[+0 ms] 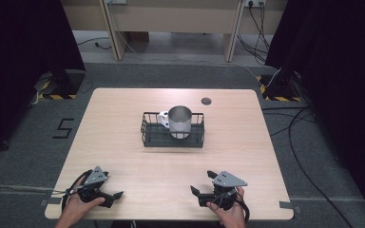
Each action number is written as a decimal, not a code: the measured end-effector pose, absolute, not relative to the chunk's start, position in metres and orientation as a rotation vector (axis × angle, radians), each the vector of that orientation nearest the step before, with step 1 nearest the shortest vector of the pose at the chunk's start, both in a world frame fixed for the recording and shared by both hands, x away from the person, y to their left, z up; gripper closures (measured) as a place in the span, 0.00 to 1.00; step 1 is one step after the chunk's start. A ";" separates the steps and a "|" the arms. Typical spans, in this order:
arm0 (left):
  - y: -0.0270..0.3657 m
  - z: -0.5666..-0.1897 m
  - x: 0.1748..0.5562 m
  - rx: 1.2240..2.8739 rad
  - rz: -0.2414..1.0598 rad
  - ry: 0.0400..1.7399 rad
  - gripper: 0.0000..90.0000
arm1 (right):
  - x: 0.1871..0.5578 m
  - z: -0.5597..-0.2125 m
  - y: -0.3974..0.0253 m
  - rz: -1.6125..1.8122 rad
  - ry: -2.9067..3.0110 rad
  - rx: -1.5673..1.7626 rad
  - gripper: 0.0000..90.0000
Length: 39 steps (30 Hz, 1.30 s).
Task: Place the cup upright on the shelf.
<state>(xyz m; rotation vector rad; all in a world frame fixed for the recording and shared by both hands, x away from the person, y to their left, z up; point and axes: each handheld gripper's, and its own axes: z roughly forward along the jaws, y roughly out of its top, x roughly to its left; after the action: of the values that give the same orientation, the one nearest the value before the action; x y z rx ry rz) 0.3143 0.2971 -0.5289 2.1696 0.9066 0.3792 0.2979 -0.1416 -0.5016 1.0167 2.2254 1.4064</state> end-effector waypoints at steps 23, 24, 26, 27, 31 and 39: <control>0.297 -0.529 0.314 2.170 0.380 0.906 0.00 | 0.278 -0.521 -0.143 1.321 2.227 1.115 0.17; 0.297 -0.529 0.314 2.170 0.380 0.906 0.00 | 0.278 -0.521 -0.143 1.321 2.227 1.115 0.17; 0.297 -0.529 0.314 2.170 0.379 0.906 0.00 | 0.276 -0.523 -0.144 1.314 2.231 1.112 0.17; 0.297 -0.529 0.314 2.170 0.379 0.906 0.00 | 0.275 -0.524 -0.144 1.312 2.229 1.116 0.17; 0.297 -0.529 0.314 2.170 0.380 0.906 0.00 | 0.272 -0.528 -0.144 1.270 2.228 1.109 0.17; 0.297 -0.529 0.314 2.170 0.379 0.905 0.00 | 0.267 -0.537 -0.140 1.160 2.240 1.073 0.15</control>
<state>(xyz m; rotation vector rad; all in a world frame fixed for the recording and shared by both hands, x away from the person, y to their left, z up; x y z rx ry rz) 0.3142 0.2971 -0.5290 2.1702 0.9050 0.3795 0.2666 -0.1402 -0.5375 1.0734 2.2401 1.1602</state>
